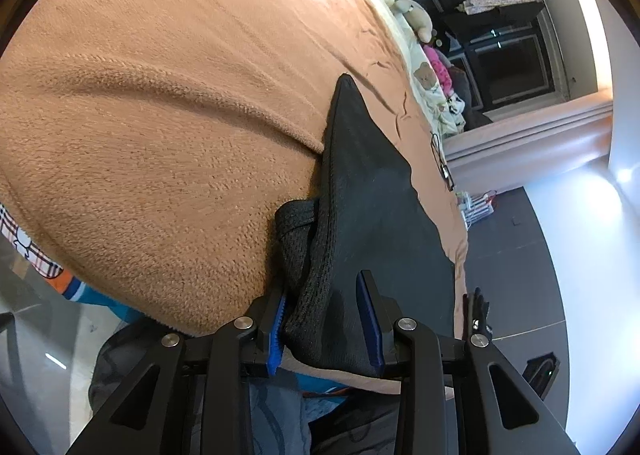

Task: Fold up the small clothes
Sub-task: 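Open the right gripper over the shirt while the left gripper keeps holding the edge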

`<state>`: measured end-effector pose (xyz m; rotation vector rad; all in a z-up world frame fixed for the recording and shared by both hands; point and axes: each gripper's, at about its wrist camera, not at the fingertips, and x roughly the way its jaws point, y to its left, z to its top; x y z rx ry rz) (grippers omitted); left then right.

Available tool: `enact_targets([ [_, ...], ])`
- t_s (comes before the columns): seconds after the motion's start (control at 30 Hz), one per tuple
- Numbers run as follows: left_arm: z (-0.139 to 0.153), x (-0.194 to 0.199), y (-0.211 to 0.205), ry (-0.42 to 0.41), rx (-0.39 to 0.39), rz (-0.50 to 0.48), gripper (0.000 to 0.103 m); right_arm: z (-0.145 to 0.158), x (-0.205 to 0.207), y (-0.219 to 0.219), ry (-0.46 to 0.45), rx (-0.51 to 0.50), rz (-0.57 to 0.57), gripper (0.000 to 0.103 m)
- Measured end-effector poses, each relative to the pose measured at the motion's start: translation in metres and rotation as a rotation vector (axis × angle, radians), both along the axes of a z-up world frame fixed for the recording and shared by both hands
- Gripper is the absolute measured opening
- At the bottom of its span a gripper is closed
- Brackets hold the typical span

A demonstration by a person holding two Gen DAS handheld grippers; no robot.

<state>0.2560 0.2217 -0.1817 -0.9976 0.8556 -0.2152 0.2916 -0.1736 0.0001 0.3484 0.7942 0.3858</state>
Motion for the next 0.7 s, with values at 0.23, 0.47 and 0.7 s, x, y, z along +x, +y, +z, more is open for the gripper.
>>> enact_targets([
  [0.23,-0.008,-0.006,0.002,0.002,-0.010,-0.003,0.011,0.000,0.023,0.084,0.041,-0.079,0.102,0.032],
  [0.47,-0.010,-0.010,0.009,-0.022,-0.044,-0.020,0.009,-0.004,0.039,0.148,0.059,-0.152,0.171,0.022],
  [0.7,-0.013,-0.011,0.012,-0.041,-0.084,-0.028,0.008,-0.013,0.064,0.178,0.075,-0.194,0.204,0.016],
])
